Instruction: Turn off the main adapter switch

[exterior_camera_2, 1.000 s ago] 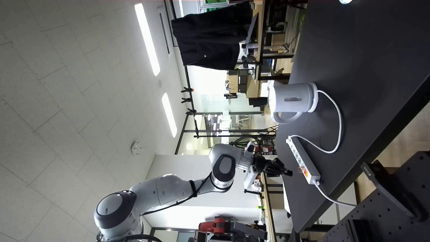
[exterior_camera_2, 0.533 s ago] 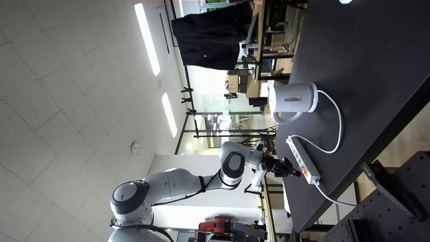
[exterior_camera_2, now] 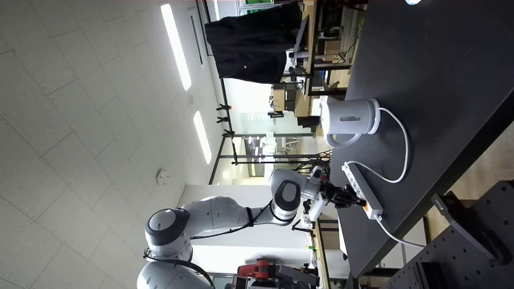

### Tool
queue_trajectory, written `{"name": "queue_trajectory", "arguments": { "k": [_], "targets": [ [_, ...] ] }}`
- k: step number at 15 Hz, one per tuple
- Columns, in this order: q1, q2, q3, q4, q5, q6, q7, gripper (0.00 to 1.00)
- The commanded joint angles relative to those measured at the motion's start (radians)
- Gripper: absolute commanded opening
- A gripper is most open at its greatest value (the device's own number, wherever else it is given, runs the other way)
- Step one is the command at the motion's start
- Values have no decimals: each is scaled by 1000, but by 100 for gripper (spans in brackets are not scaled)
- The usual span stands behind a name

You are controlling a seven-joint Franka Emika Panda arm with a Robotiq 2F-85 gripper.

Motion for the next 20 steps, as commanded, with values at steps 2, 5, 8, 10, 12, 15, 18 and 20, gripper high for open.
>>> {"name": "queue_trajectory", "arguments": {
  "k": [2,5,8,10,12,15,18,20],
  "targets": [
    [-48,9,62,-5,41,119,22,0],
    [-73,11,102,-24,83,225,30,0],
    [-74,16,110,-40,64,309,63,0],
    [-71,14,107,-47,43,325,83,0],
    [-98,7,132,-47,43,288,75,0],
    [-150,-6,190,-48,63,259,49,0],
    [-179,-22,224,-52,77,218,57,0],
    [-180,-33,227,-60,83,213,61,0]
  ]
}}
